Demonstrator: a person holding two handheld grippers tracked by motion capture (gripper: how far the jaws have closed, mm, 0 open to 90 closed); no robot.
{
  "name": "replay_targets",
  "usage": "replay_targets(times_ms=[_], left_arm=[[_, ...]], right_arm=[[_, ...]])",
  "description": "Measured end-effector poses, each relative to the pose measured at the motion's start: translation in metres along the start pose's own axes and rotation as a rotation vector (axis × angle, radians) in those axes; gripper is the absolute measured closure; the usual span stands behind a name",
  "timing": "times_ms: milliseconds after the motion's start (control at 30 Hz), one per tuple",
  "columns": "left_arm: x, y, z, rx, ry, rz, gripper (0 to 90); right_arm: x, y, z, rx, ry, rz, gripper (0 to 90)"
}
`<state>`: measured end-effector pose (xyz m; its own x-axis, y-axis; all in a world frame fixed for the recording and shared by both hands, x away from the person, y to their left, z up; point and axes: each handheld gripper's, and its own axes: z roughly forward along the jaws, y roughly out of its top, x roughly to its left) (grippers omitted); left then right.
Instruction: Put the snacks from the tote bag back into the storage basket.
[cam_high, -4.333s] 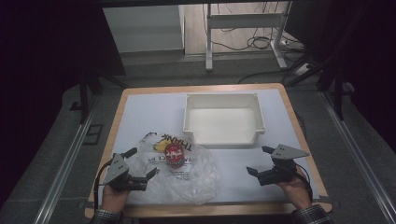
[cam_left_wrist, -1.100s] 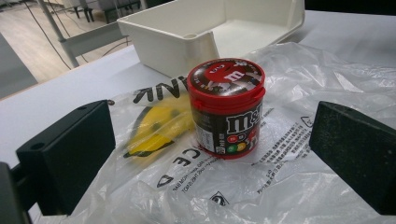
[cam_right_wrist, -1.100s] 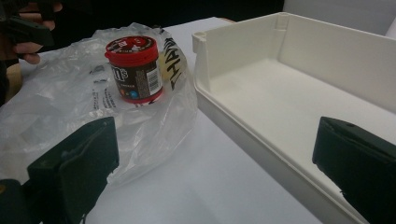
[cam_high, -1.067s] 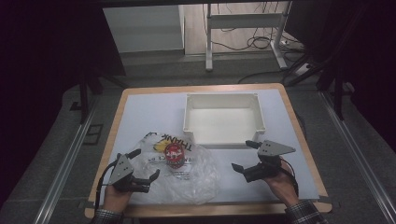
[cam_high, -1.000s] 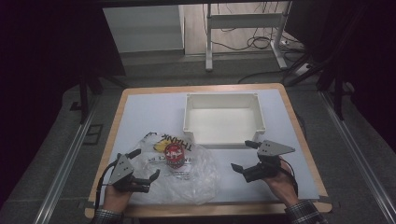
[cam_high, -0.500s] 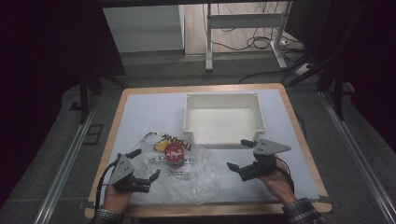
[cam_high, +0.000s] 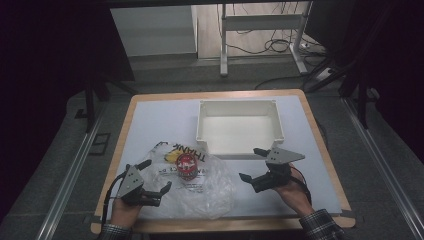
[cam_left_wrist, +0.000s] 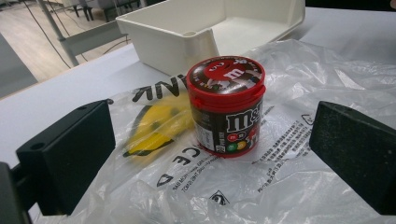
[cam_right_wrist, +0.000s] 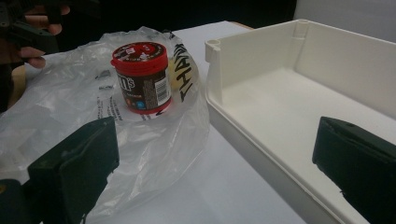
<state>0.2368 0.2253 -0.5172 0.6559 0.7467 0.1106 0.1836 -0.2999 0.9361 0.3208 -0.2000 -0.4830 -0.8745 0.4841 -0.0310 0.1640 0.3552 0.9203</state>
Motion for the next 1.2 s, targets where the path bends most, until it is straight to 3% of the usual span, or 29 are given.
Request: replay_targets(times_ms=[400,767,1200], left_arm=[[0.0,0.0,0.0,0.001,0.0,0.0,0.1],[0.0,0.0,0.0,-0.003,-0.002,-0.004,0.1],[0.0,0.0,0.0,-0.004,-0.002,-0.003,0.1]], right_arm=[[-0.002,0.003,0.003,-0.019,-0.003,0.003,0.7],[-0.002,0.006,0.01,-0.01,-0.004,-0.022,0.7],[0.001,0.011,0.021,-0.004,0.034,0.01,0.7]])
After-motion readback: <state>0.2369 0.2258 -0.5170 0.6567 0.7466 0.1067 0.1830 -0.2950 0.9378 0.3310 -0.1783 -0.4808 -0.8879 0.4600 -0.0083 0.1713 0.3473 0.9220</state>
